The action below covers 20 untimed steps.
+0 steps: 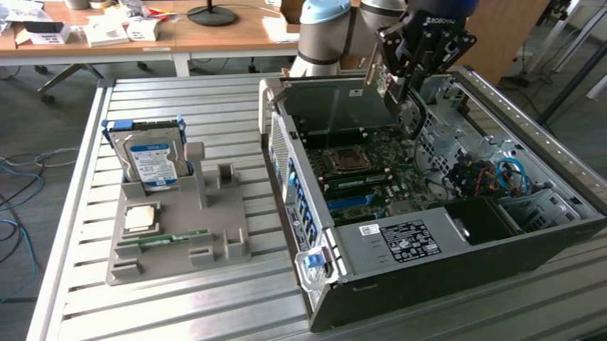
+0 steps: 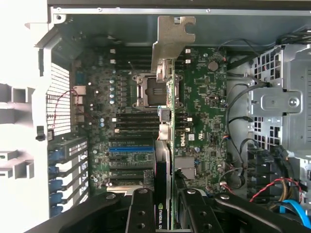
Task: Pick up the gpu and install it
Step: 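Pick up the gpu and move the gpu toward the slot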
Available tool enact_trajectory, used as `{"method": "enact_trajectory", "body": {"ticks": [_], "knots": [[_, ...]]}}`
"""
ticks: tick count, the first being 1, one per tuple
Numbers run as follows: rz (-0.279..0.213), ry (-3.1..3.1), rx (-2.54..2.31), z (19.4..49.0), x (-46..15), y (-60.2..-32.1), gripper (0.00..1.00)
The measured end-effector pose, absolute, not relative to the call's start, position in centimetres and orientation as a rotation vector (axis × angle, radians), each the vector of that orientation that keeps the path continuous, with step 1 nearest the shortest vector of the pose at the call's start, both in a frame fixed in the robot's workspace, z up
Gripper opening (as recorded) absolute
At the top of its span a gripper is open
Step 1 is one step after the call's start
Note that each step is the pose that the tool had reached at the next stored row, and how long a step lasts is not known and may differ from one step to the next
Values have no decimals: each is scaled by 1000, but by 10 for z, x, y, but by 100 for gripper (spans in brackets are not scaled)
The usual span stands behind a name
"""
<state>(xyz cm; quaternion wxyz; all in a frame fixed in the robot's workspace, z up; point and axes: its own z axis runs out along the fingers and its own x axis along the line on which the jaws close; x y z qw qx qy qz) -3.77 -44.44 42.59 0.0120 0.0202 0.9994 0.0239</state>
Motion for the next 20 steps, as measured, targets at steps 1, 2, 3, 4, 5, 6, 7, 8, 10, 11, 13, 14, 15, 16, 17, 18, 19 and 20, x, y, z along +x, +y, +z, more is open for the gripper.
{"method": "enact_trajectory", "body": {"ticks": [1, 2, 3, 4, 5, 6, 7, 8, 10, 11, 13, 14, 15, 16, 17, 18, 19, 20], "knots": [[74, 3116, 63, 426, -36, -444, 27], [74, 3116, 63, 426, -34, -444, 27], [74, 3116, 63, 426, -32, -444, 27], [74, 3116, 63, 426, -31, -444, 27], [75, 3116, 63, 426, -29, -444, 27], [75, 3116, 62, 426, -28, -444, 27], [75, 3116, 62, 426, -27, -444, 27], [75, 3116, 62, 426, -25, -444, 27], [75, 3116, 62, 426, -22, -444, 27], [75, 3116, 62, 426, -21, -444, 27], [75, 3116, 61, 426, -18, -444, 27], [75, 3116, 61, 426, -16, -444, 27], [75, 3116, 61, 426, -14, -444, 27], [75, 3116, 60, 426, -13, -444, 27], [75, 3116, 60, 426, -11, -444, 27], [75, 3116, 60, 426, -9, -444, 27], [75, 3116, 60, 426, -7, -444, 27], [75, 3116, 59, 426, -6, -444, 27]]}}
